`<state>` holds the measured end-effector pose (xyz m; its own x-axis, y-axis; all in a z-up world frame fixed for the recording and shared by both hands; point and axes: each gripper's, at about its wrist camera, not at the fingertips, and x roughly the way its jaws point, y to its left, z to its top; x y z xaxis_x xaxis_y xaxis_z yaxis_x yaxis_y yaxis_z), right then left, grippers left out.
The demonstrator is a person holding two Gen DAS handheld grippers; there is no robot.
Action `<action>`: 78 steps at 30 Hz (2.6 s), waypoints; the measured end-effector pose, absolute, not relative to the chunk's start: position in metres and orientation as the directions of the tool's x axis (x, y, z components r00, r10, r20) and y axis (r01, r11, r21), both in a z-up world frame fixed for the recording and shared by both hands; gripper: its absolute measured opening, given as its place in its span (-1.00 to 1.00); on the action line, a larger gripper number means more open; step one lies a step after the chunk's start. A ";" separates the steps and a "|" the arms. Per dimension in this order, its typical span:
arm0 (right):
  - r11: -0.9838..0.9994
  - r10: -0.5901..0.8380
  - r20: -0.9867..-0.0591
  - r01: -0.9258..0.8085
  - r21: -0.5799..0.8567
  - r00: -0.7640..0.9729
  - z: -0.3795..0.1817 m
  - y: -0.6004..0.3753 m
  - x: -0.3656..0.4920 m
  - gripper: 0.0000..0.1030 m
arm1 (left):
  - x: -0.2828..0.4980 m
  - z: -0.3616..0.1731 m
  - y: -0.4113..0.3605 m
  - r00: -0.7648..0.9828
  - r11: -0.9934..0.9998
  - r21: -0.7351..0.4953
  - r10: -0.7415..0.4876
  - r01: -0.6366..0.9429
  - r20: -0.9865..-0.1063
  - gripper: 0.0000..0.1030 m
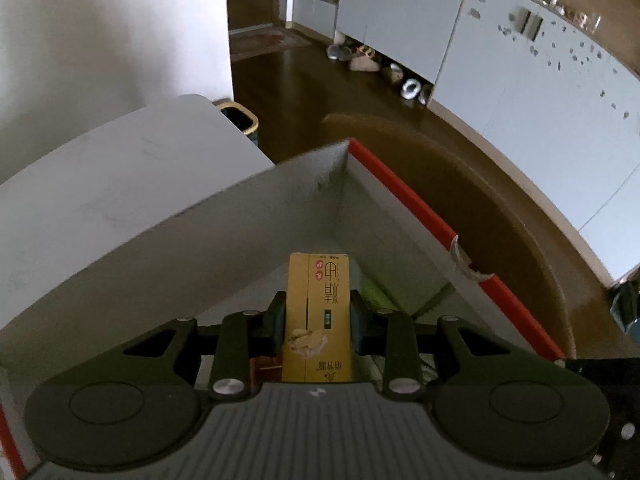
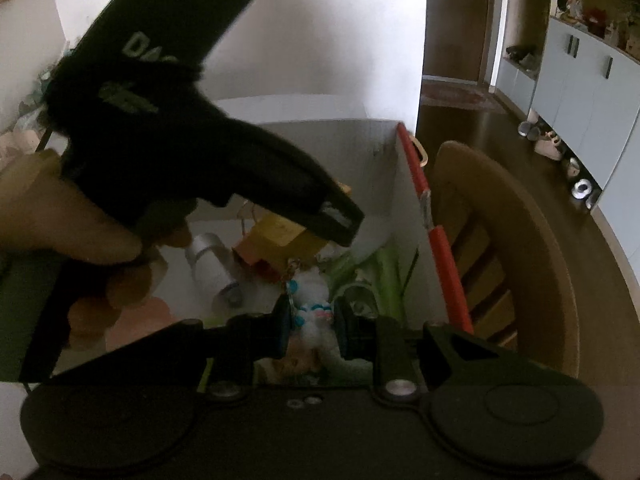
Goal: Organize rigid objects
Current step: 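Open the left gripper to drop the yellow box while the right drops the bunny keychain, then withdraw both open grippers away from the red box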
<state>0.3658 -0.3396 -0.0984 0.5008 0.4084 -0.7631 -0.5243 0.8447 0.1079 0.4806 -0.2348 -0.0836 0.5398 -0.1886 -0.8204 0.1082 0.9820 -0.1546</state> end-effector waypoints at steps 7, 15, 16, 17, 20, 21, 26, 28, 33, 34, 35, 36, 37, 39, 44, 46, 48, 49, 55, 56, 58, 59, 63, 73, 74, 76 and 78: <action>0.851 0.397 -0.774 -0.513 0.111 0.493 -0.104 -0.338 0.362 -0.55 | 0.486 -0.103 -0.234 0.485 0.984 -0.147 -0.176 0.097 -0.857 -0.42; 0.861 0.399 -0.770 -0.493 0.127 0.498 -0.099 -0.347 0.362 -0.34 | 0.479 -0.108 -0.225 0.458 0.984 -0.146 -0.177 0.101 -0.871 -0.41; 0.860 0.405 -0.767 -0.492 0.135 0.498 -0.098 -0.348 0.362 -0.32 | 0.478 -0.107 -0.223 0.460 0.985 -0.145 -0.173 0.095 -0.871 -0.41; 0.860 0.409 -0.764 -0.490 0.142 0.498 -0.097 -0.349 0.361 -0.31 | 0.476 -0.105 -0.221 0.464 0.985 -0.147 -0.172 0.090 -0.869 -0.41; 0.858 0.422 -0.752 -0.491 0.152 0.505 -0.092 -0.353 0.359 -0.24 | 0.467 -0.097 -0.214 0.479 0.983 -0.165 -0.183 0.080 -0.858 -0.41; 0.857 0.428 -0.748 -0.491 0.157 0.507 -0.090 -0.354 0.358 -0.20 | 0.464 -0.094 -0.212 0.485 0.983 -0.166 -0.183 0.077 -0.855 -0.41; 0.851 0.452 -0.724 -0.495 0.174 0.521 -0.078 -0.362 0.353 -0.09 | 0.441 -0.080 -0.199 0.527 0.982 -0.176 -0.182 0.061 -0.830 -0.38; 0.849 0.462 -0.714 -0.494 0.185 0.527 -0.073 -0.365 0.350 -0.05 | 0.431 -0.073 -0.192 0.550 0.983 -0.177 -0.176 0.051 -0.816 -0.07; 0.843 0.483 -0.687 -0.499 0.199 0.542 -0.062 -0.365 0.342 0.06 | 0.406 -0.054 -0.185 0.612 0.981 -0.187 -0.175 0.045 -0.772 0.25; 0.843 0.485 -0.683 -0.499 0.201 0.546 -0.059 -0.365 0.340 0.11 | 0.398 -0.051 -0.183 0.617 0.981 -0.190 -0.176 0.044 -0.767 0.25; 0.843 0.488 -0.678 -0.498 0.203 0.549 -0.056 -0.365 0.337 0.14 | 0.390 -0.047 -0.181 0.627 0.980 -0.195 -0.178 0.043 -0.758 0.25; 0.843 0.490 -0.674 -0.498 0.204 0.552 -0.054 -0.365 0.334 0.17 | 0.385 -0.043 -0.180 0.636 0.979 -0.197 -0.179 0.043 -0.751 0.25; 0.844 0.489 -0.670 -0.496 0.203 0.559 -0.051 -0.366 0.331 0.20 | 0.386 -0.039 -0.179 0.641 0.979 -0.198 -0.178 0.041 -0.747 0.25; 0.848 0.487 -0.660 -0.490 0.201 0.572 -0.046 -0.367 0.324 0.27 | 0.376 -0.032 -0.177 0.656 0.979 -0.201 -0.176 0.037 -0.734 0.25; 0.855 0.491 -0.629 -0.474 0.212 0.603 -0.032 -0.370 0.306 0.38 | 0.352 -0.017 -0.170 0.689 0.979 -0.199 -0.172 0.041 -0.704 0.43; 0.857 0.494 -0.614 -0.465 0.222 0.616 -0.028 -0.371 0.299 0.51 | 0.342 -0.013 -0.167 0.698 0.978 -0.201 -0.181 0.055 -0.693 0.43; 0.856 0.501 -0.599 -0.459 0.236 0.625 -0.024 -0.372 0.294 0.56 | 0.332 -0.009 -0.164 0.707 0.979 -0.192 -0.180 0.064 -0.684 0.43; 0.858 0.500 -0.591 -0.454 0.241 0.632 -0.023 -0.371 0.291 0.61 | 0.328 -0.008 -0.162 0.710 0.979 -0.190 -0.183 0.071 -0.680 0.43; 0.860 0.507 -0.546 -0.433 0.270 0.667 -0.015 -0.367 0.268 0.83 | 0.294 -0.001 -0.150 0.728 0.977 -0.183 -0.202 0.107 -0.656 0.54; 0.860 0.507 -0.539 -0.431 0.272 0.673 -0.013 -0.366 0.264 0.87 | 0.289 -0.001 -0.147 0.731 0.976 -0.185 -0.208 0.113 -0.650 0.54; 0.861 0.508 -0.518 -0.424 0.281 0.688 -0.009 -0.364 0.255 0.96 | 0.278 0.000 -0.142 0.734 0.974 -0.190 -0.219 0.124 -0.643 0.57; 0.859 0.511 -0.511 -0.423 0.287 0.691 -0.006 -0.364 0.251 0.96 | 0.272 0.000 -0.140 0.736 0.973 -0.191 -0.223 0.128 -0.640 0.60; 0.859 0.512 -0.486 -0.419 0.294 0.708 -0.001 -0.360 0.236 0.99 | 0.254 0.000 -0.131 0.729 0.967 -0.209 -0.249 0.147 -0.638 0.64; 0.874 0.482 -0.467 -0.372 0.312 0.741 0.002 -0.350 0.204 0.99 | 0.219 -0.001 -0.118 0.724 0.950 -0.241 -0.307 0.198 -0.618 0.98; 0.875 0.480 -0.466 -0.369 0.314 0.743 0.002 -0.349 0.201 0.99 | 0.217 0.000 -0.117 0.724 0.950 -0.242 -0.309 0.200 -0.616 0.98; 0.877 0.476 -0.464 -0.362 0.317 0.747 0.003 -0.347 0.196 0.99 | 0.212 0.001 -0.116 0.727 0.949 -0.235 -0.313 0.211 -0.611 0.98; 0.879 0.471 -0.460 -0.356 0.317 0.753 0.004 -0.347 0.192 0.99 | 0.208 0.003 -0.114 0.729 0.948 -0.232 -0.317 0.220 -0.607 0.98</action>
